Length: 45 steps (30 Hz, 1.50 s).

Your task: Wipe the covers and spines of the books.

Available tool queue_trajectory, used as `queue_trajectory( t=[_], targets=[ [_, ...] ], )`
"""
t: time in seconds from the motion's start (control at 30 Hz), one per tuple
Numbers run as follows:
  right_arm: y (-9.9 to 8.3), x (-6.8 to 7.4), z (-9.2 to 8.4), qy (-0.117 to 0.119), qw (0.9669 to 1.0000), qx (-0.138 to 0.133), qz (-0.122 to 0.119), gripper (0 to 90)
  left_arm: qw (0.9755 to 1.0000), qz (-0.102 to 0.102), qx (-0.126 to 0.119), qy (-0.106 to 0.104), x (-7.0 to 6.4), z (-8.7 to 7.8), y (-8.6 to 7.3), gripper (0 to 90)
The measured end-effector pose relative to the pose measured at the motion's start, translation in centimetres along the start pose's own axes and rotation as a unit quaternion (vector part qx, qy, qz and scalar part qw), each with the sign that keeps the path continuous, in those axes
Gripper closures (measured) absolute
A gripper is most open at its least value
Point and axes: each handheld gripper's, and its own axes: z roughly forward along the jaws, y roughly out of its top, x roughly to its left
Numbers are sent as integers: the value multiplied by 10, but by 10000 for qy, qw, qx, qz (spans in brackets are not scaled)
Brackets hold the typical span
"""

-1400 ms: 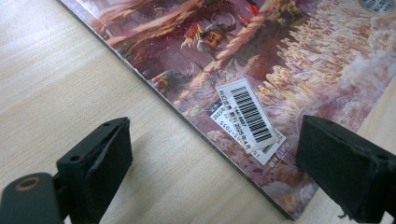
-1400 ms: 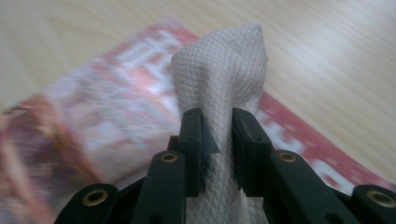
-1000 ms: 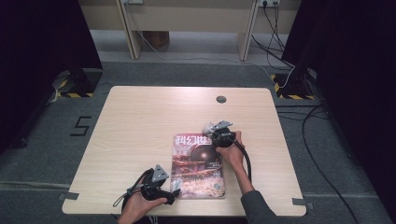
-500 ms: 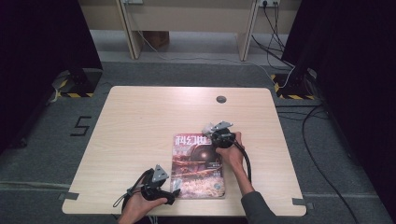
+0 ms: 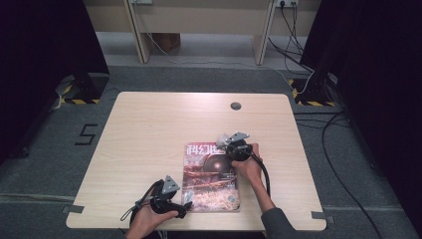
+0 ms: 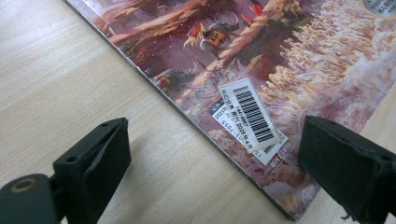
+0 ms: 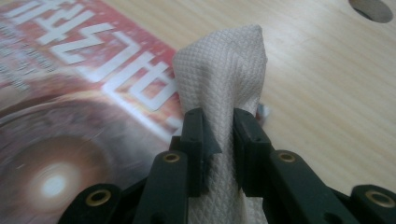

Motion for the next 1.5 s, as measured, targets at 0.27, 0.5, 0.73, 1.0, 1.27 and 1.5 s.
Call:
queue_trajectory(
  t=[0.27,0.5,0.73,1.0,1.27,1.5],
  targets=[
    [-9,15,-10,294,9995,-97,-88,758,10000,52,35,-46,1,0,1,85],
    [-5,31,-9,496,9986,-113,-142,751,10000,71,24,-54,1,-1,1,95],
    [1,50,-8,624,9968,-100,-484,753,9996,256,26,-73,-1,-11,-3,152],
    [1,48,-8,699,9967,-122,-388,749,9992,344,-17,-184,-6,-16,-5,207],
    [1,48,-7,692,9967,-118,-396,747,9982,517,92,-287,-10,-10,-4,209],
    [3,46,-5,665,9970,-111,-388,746,9982,490,119,-326,-8,-4,3,205]
  ],
)
